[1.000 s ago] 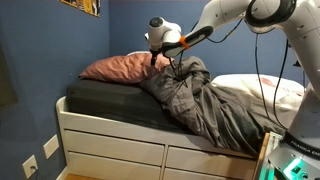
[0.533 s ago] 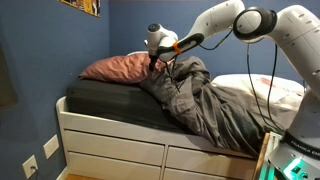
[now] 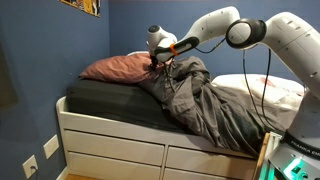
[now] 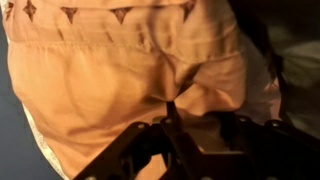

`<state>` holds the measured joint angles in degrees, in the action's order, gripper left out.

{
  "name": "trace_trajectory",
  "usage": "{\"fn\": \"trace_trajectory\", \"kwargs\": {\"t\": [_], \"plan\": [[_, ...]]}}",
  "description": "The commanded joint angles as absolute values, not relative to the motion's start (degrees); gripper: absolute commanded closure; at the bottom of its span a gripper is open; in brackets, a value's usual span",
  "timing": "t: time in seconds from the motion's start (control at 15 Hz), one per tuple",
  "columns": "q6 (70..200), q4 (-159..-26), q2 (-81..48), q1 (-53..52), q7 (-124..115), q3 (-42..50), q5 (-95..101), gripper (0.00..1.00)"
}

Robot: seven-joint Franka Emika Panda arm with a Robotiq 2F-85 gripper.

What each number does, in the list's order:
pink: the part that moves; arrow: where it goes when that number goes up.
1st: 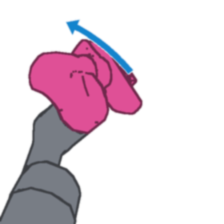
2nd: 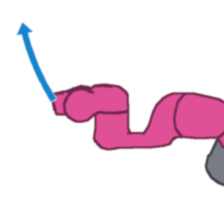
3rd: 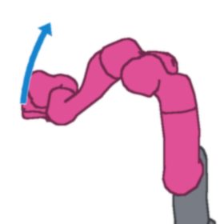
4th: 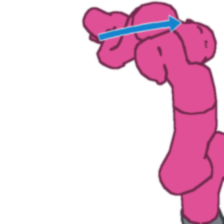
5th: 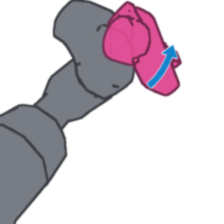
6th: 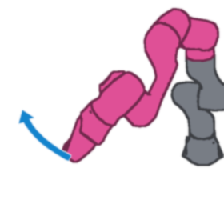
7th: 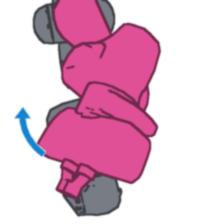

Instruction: Move the brown pillow to the right

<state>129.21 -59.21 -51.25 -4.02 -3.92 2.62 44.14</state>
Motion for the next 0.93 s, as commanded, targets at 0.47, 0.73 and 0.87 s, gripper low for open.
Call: {"fn": "trace_trajectory", "kwargs": {"t": [0.47, 0.73, 0.87], "plan": [[118.15, -47.69, -51.53, -8.93, -6.66, 9.24, 39.65, 0.92], [119.83, -45.68, -46.53, -9.19, -11.88, 12.09, 42.48, 0.92], [120.14, -45.57, -44.16, -8.66, -14.22, 13.33, 42.3, 0.93]]}}
